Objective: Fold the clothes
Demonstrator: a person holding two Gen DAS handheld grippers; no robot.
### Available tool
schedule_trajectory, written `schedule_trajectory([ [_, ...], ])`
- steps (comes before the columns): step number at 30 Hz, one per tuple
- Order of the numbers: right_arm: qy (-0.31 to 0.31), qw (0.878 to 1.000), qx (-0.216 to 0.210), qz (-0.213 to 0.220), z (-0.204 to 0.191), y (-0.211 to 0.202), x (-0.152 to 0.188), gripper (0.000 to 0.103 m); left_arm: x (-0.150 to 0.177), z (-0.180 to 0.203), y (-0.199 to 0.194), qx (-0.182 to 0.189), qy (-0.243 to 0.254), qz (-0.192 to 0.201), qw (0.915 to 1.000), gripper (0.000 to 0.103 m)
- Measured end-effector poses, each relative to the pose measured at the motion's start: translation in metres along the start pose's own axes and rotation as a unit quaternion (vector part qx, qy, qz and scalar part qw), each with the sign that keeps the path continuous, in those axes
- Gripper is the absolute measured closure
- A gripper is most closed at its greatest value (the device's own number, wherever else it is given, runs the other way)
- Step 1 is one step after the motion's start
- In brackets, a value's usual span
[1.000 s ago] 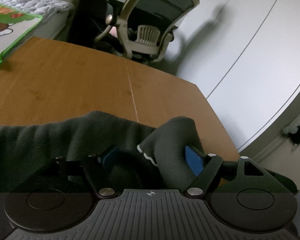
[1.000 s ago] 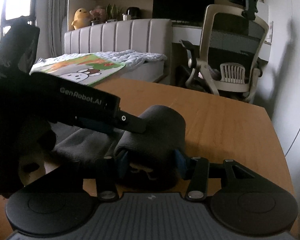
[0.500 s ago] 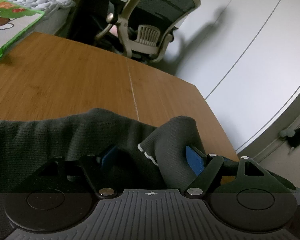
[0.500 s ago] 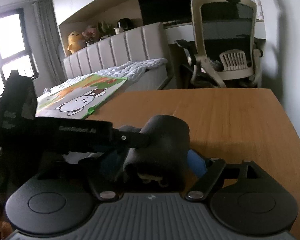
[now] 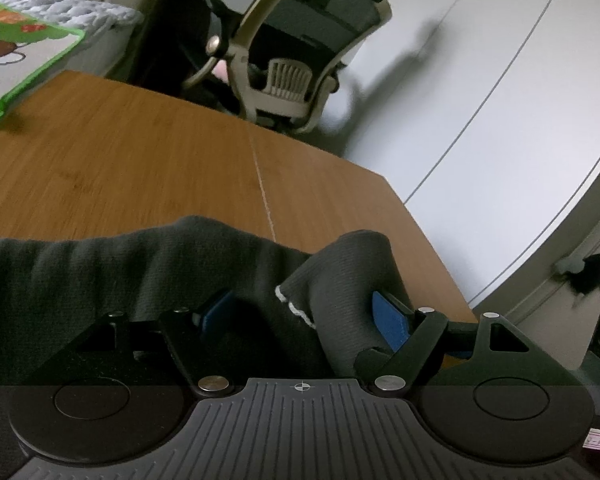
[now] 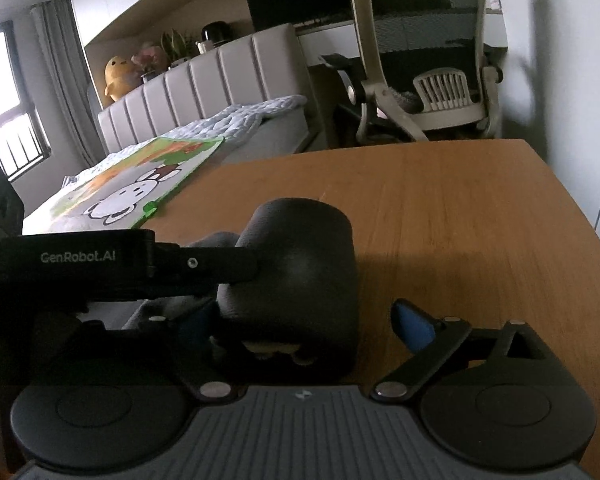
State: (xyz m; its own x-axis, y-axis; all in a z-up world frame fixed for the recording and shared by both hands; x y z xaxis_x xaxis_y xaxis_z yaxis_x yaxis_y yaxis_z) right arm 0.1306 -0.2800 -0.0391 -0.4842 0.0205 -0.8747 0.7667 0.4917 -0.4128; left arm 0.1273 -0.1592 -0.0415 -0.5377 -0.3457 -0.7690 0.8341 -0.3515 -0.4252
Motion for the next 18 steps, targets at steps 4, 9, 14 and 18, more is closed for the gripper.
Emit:
schedule_trajectory([
  [4, 0.001, 1.000, 0.003, -0.005, -0.0001, 0.0015, 0.0012, 0.005, 0.0030, -0.0016, -0.0020, 0.009, 0.004, 0.012, 0.9999, 0.022],
  [9, -0.001, 1.000, 0.007, -0.009, -0.0004, 0.0012, 0.0025, 0.003, 0.0070, -0.0029, -0.0045, 0.021, 0.013, 0.025, 0.9994, 0.021],
  [14, 0.000, 1.000, 0.010, -0.015, -0.0011, -0.0006, 0.0053, 0.003, 0.0088, -0.0047, -0.0058, 0.030, 0.013, 0.030, 0.9990, 0.021],
  [18, -0.008, 1.000, 0.014, -0.019, -0.0032, -0.0008, 0.0070, 0.003, 0.0084, -0.0059, -0.0053, 0.034, 0.011, 0.031, 0.9989, 0.021],
])
Point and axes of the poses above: each gripper's, at about its wrist camera, not at the fingertips, and y roughly the way its jaws point, z to its right, x to its underside, the point moved 6 cm from there along y, roughly the way its jaws point, and after that the axes turned 9 degrees about z, right-handed, at the moved point
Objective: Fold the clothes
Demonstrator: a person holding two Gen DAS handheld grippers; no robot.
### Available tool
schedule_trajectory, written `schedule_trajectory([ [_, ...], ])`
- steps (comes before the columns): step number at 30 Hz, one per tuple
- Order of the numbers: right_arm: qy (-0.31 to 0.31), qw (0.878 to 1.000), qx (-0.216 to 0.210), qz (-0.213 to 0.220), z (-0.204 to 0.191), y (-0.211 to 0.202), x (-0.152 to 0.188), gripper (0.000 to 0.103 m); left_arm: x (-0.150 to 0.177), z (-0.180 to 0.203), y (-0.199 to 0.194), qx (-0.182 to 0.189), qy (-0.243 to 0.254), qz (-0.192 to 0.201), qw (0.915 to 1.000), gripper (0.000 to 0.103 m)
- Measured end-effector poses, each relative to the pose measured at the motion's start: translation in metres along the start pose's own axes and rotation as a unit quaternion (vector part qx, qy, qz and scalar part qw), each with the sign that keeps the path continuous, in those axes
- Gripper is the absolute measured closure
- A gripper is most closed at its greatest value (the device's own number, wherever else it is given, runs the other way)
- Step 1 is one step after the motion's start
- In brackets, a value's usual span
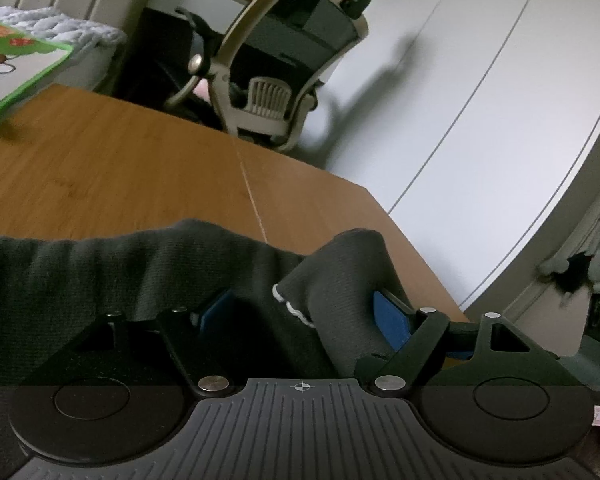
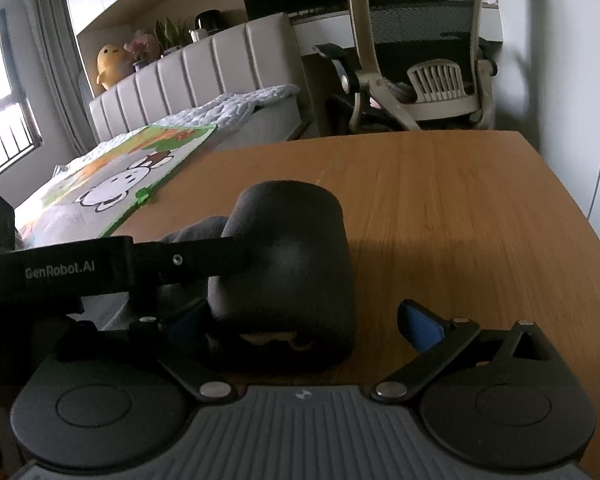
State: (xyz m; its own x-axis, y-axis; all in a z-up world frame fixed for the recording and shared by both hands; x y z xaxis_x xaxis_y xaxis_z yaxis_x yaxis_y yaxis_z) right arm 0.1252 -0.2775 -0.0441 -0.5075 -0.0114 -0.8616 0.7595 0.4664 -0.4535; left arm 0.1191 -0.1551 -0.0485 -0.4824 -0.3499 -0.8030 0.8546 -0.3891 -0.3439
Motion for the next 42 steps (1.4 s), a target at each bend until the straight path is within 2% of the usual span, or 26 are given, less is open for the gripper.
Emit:
schedule_trajectory([
  [9, -0.050, 0.999, -0.017, 0.003, -0.005, -0.028, 0.008, 0.003, -0.001, -0.004, -0.001, 0.006, -0.005, 0.002, 1.0000, 0.021],
  [13, -0.037, 0.999, -0.024, 0.021, 0.000, -0.047, 0.002, 0.004, -0.001, -0.004, -0.002, 0.007, -0.005, 0.002, 1.0000, 0.021],
  [15, -0.017, 0.999, -0.026, 0.038, 0.003, -0.053, -0.006, 0.012, -0.001, -0.005, -0.002, 0.008, -0.007, 0.002, 0.9999, 0.021],
  [16, -0.005, 0.999, -0.029, 0.043, 0.005, -0.054, -0.011, 0.022, -0.001, -0.006, -0.002, 0.009, -0.008, 0.002, 0.9999, 0.021],
  [18, 0.016, 0.998, -0.030, 0.052, 0.008, -0.055, -0.019, 0.035, -0.002, -0.007, -0.003, 0.011, -0.015, 0.002, 0.9998, 0.021],
  [19, 0.030, 0.998, -0.032, 0.054, 0.011, -0.054, -0.023, 0.036, -0.002, -0.008, -0.003, 0.013, -0.018, 0.002, 0.9997, 0.021],
  [24, 0.121, 0.991, -0.047, 0.039, 0.031, -0.038, -0.032, 0.035, -0.005, -0.012, -0.005, 0.011, -0.036, -0.002, 0.9993, 0.021],
  [27, 0.134, 0.990, -0.051, 0.015, 0.032, -0.019, -0.022, 0.032, -0.008, -0.020, -0.006, 0.019, -0.068, -0.005, 0.9975, 0.021],
  [29, 0.137, 0.989, -0.054, 0.003, 0.029, -0.005, -0.015, 0.023, -0.011, -0.025, -0.008, 0.020, -0.085, -0.006, 0.9961, 0.022],
  [31, 0.142, 0.988, -0.064, -0.004, 0.024, 0.003, -0.011, 0.022, -0.013, -0.030, -0.009, 0.019, -0.098, -0.007, 0.9950, 0.022],
  [32, 0.140, 0.988, -0.069, -0.006, 0.021, 0.005, -0.011, 0.026, -0.014, -0.032, -0.010, 0.017, -0.099, -0.007, 0.9949, 0.022],
  [33, 0.130, 0.989, -0.073, -0.006, 0.016, 0.006, -0.011, 0.034, -0.015, -0.034, -0.011, 0.014, -0.100, -0.008, 0.9948, 0.021],
  [34, 0.106, 0.992, -0.073, -0.002, 0.009, 0.005, -0.013, 0.051, -0.017, -0.035, -0.012, 0.011, -0.104, -0.008, 0.9945, 0.021],
  [36, 0.034, 0.997, -0.063, 0.009, -0.009, 0.002, -0.016, 0.052, -0.023, -0.038, -0.016, 0.004, -0.112, -0.004, 0.9937, 0.013],
  [38, -0.058, 0.997, -0.040, 0.021, -0.032, -0.001, -0.016, 0.052, -0.029, -0.038, -0.021, -0.003, -0.116, 0.003, 0.9933, 0.010],
  [40, -0.144, 0.989, -0.019, 0.035, -0.055, -0.003, -0.015, 0.051, -0.034, -0.035, -0.025, -0.001, -0.107, 0.008, 0.9942, 0.010],
  [42, -0.194, 0.980, -0.009, 0.044, -0.071, -0.003, -0.010, 0.051, -0.037, -0.030, -0.026, -0.005, -0.093, 0.009, 0.9956, 0.010],
])
Point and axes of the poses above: each gripper's, at about its wrist camera, not at the fingertips, and y roughly the way its jaws point, z to its right, x to its underside, the point moved 6 cm from there along y, roughly the way its jaws point, and after that the axes turned 9 degrees about z, right-handed, at the moved point
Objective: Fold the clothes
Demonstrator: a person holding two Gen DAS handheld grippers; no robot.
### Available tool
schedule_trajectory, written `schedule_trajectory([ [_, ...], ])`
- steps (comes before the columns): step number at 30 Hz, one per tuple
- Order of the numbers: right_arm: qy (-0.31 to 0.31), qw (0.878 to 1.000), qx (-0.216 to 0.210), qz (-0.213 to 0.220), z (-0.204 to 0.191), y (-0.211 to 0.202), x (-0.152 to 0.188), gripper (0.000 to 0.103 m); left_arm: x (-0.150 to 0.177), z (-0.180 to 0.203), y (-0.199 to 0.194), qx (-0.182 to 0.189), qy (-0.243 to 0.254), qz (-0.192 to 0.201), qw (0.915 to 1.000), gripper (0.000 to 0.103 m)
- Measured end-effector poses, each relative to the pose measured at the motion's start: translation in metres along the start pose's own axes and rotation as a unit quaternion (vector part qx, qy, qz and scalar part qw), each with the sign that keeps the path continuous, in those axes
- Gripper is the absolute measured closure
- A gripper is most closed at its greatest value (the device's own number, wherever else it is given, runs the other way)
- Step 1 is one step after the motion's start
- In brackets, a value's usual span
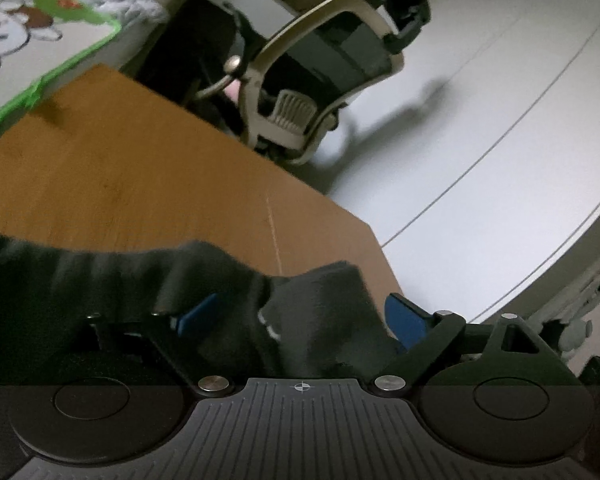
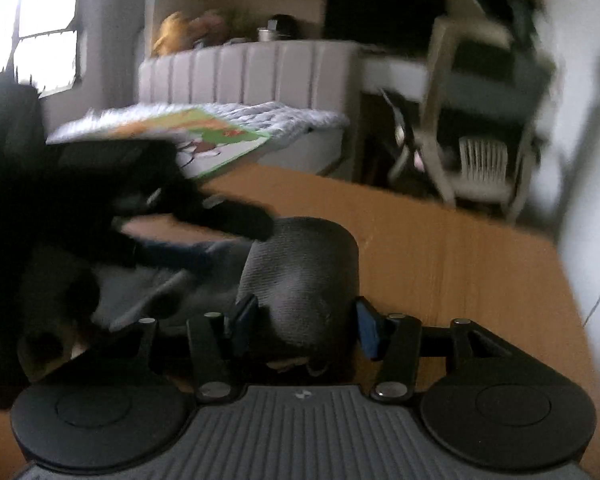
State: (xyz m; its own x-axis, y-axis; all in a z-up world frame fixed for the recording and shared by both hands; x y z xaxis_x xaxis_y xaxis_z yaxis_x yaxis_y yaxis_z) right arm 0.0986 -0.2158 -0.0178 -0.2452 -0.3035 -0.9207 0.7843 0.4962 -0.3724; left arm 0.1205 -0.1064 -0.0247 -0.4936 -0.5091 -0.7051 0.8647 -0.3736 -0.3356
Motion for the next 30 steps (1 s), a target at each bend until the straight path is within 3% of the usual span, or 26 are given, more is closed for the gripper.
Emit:
schedule_trajectory([
  [4, -0.047, 0.999, -0.002, 0.005, -0.020, -0.002, -0.001, 0.050, 0.000, 0.003, 0.002, -0.036, 0.038, 0.000, 0.9986, 0.011],
  [7, -0.044, 0.999, -0.014, 0.006, -0.022, -0.003, -0.002, 0.045, 0.003, -0.004, 0.006, -0.068, 0.056, -0.006, 0.9961, 0.010],
  [11, 0.024, 0.999, -0.036, 0.010, -0.006, -0.005, -0.005, 0.031, 0.007, -0.009, 0.009, -0.081, 0.075, -0.009, 0.9938, 0.010],
  [13, 0.070, 0.997, -0.035, 0.009, 0.008, -0.003, -0.004, 0.029, 0.006, -0.009, 0.010, -0.083, 0.081, -0.009, 0.9932, 0.010],
  [18, 0.192, 0.978, -0.069, -0.034, 0.032, 0.016, 0.011, 0.019, 0.005, -0.010, 0.011, -0.079, 0.077, -0.008, 0.9938, 0.010],
  [20, 0.251, 0.963, -0.086, -0.049, 0.038, 0.028, 0.020, 0.023, 0.006, -0.010, 0.010, -0.078, 0.079, -0.009, 0.9938, 0.010],
  [21, 0.271, 0.957, -0.094, -0.047, 0.040, 0.031, 0.021, 0.035, 0.006, -0.010, 0.009, -0.078, 0.080, -0.009, 0.9937, 0.010],
  [22, 0.278, 0.955, -0.094, -0.045, 0.040, 0.032, 0.021, 0.040, 0.006, -0.010, 0.009, -0.078, 0.081, -0.010, 0.9936, 0.010],
  [25, 0.265, 0.960, -0.084, -0.038, 0.040, 0.026, 0.018, 0.053, 0.005, -0.008, 0.010, -0.073, 0.073, -0.012, 0.9946, 0.009],
  [30, 0.187, 0.981, -0.034, -0.030, 0.045, 0.014, 0.012, 0.055, 0.010, 0.005, 0.014, -0.059, 0.080, -0.023, 0.9948, 0.009],
])
Point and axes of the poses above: each gripper's, at about its wrist camera, not at the fingertips, and y roughly the way its jaws point, z to its right, x to its underside, the point moved 6 cm from there along y, roughly the way its jaws point, and after that the axes turned 9 degrees about z, right-handed, at the moved point
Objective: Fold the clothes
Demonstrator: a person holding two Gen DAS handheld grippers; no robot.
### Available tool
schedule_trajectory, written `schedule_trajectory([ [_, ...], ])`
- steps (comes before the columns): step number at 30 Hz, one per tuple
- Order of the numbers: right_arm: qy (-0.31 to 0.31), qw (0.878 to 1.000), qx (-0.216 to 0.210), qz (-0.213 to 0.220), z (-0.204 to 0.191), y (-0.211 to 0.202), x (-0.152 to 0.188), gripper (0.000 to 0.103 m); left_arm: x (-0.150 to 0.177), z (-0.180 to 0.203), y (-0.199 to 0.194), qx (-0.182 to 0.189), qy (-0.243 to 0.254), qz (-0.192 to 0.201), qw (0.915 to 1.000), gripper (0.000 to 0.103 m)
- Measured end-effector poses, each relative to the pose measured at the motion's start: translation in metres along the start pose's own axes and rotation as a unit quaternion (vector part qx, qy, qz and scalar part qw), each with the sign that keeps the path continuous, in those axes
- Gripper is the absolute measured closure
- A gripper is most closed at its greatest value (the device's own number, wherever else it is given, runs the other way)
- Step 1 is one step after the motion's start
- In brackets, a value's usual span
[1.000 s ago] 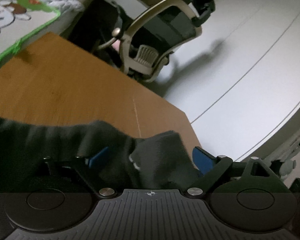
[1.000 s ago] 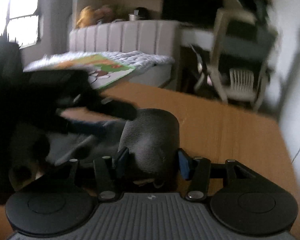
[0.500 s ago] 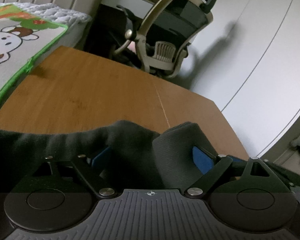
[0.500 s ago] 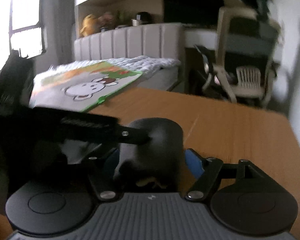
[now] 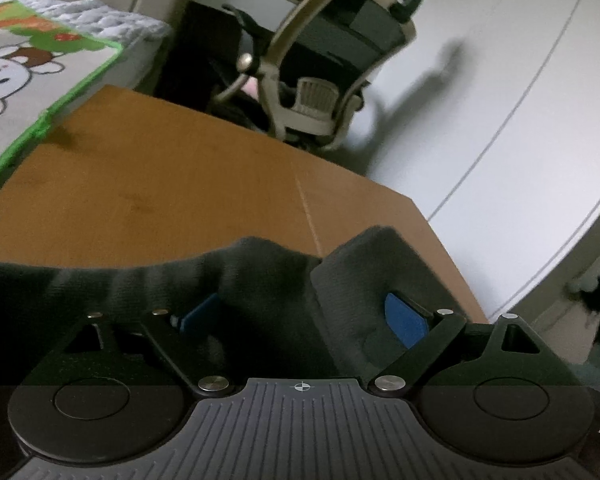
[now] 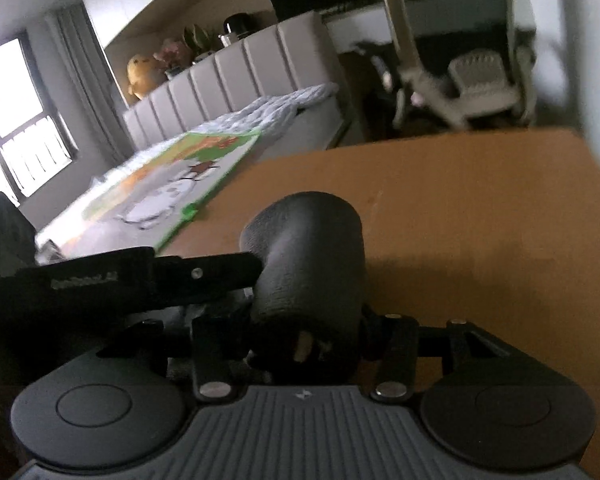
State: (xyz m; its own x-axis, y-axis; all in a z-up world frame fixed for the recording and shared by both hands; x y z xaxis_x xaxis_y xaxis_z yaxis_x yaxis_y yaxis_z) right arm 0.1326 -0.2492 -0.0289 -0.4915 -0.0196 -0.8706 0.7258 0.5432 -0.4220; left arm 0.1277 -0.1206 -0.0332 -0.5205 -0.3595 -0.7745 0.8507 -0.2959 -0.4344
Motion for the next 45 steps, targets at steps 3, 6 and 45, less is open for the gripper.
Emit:
schedule_trajectory([
  [3, -0.083, 0.996, 0.036, 0.006, -0.008, -0.007, -0.002, 0.054, 0.000, 0.007, -0.001, 0.008, 0.003, 0.001, 1.0000, 0.009],
  [6, -0.166, 0.984, 0.060, 0.008, -0.024, -0.010, 0.004, 0.051, -0.010, 0.013, -0.008, 0.016, 0.000, 0.017, 0.9997, 0.009],
  [45, -0.067, 0.995, 0.018, 0.070, -0.008, -0.019, 0.006, 0.000, 0.002, -0.021, -0.009, -0.020, 0.014, 0.053, 0.9983, 0.002],
])
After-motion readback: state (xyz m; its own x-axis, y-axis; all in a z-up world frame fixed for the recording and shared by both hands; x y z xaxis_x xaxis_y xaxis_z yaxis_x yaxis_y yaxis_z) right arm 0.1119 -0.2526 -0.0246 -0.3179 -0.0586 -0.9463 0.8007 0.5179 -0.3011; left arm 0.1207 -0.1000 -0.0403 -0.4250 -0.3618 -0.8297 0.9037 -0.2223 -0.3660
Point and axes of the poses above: each gripper's, at about its wrist camera, not at the fingertips, and y roughly the way its jaws point, z to its right, x to its underside, the point moved 6 cm from there along y, roughly the way its jaws point, and after that the axes turned 9 degrees about z, right-handed, at the moved point
